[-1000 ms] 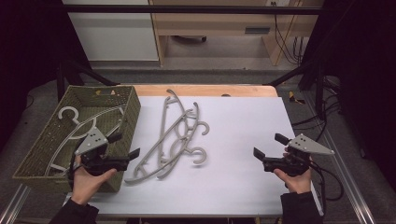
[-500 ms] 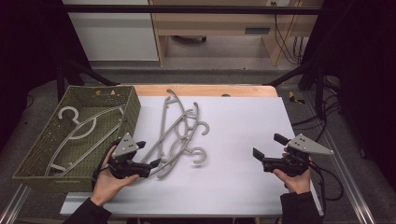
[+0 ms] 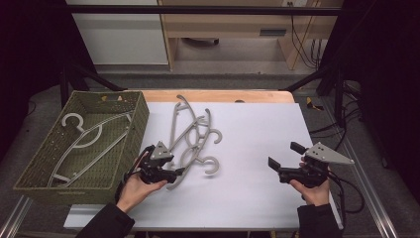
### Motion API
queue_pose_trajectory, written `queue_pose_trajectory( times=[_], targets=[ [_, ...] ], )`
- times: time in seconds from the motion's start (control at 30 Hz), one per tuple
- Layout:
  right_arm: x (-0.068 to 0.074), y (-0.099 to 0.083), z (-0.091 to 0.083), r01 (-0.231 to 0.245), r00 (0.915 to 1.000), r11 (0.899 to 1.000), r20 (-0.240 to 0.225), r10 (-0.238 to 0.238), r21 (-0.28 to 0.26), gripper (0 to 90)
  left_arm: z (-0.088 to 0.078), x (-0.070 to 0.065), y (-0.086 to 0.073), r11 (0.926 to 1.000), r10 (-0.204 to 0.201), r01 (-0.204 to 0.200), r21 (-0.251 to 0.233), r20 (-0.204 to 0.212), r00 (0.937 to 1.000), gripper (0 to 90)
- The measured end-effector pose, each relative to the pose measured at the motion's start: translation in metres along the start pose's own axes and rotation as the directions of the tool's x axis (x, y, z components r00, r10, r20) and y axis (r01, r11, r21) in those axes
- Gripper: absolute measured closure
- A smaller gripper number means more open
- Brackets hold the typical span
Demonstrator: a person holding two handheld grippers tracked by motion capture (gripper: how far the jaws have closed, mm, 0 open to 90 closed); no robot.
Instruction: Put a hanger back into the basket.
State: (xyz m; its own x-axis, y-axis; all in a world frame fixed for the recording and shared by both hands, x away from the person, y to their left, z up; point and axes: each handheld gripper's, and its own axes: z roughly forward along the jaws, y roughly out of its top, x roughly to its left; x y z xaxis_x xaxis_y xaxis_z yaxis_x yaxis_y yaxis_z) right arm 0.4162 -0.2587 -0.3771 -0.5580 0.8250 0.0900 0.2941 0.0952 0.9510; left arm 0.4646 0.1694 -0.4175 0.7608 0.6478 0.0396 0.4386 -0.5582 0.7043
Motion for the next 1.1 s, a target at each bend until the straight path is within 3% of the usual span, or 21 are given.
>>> queue_pose_trajectory(
  times=[0.17,0.6,0.73,0.97,1.1],
  targets=[
    [0.001,0.0,0.001,-0.002,1.0,1.0,0.0,0.002,0.003,3.2,0.013,0.003,-0.005,0.9975,0.011,-0.01,0.07,-0.016,0.9998,48.4],
    [0.001,-0.001,0.002,0.001,1.0,1.0,-0.002,-0.001,0.008,3.3,0.035,0.002,-0.012,0.9861,0.039,-0.037,0.162,-0.011,0.9992,61.8],
    [0.001,-0.001,0.003,0.003,1.0,1.0,-0.004,-0.003,0.014,3.3,0.038,0.0,-0.011,0.9851,0.051,-0.044,0.166,-0.037,0.998,64.7],
    [0.001,-0.002,0.004,0.003,1.0,1.0,-0.004,-0.003,0.016,3.3,0.038,0.002,-0.01,0.9863,0.052,-0.049,0.157,-0.011,0.9986,76.7],
    [0.001,-0.002,0.005,0.004,1.0,1.0,-0.001,-0.004,0.018,3.2,0.036,0.005,-0.01,0.9875,0.025,-0.024,0.156,-0.006,0.9997,80.2]
  ],
)
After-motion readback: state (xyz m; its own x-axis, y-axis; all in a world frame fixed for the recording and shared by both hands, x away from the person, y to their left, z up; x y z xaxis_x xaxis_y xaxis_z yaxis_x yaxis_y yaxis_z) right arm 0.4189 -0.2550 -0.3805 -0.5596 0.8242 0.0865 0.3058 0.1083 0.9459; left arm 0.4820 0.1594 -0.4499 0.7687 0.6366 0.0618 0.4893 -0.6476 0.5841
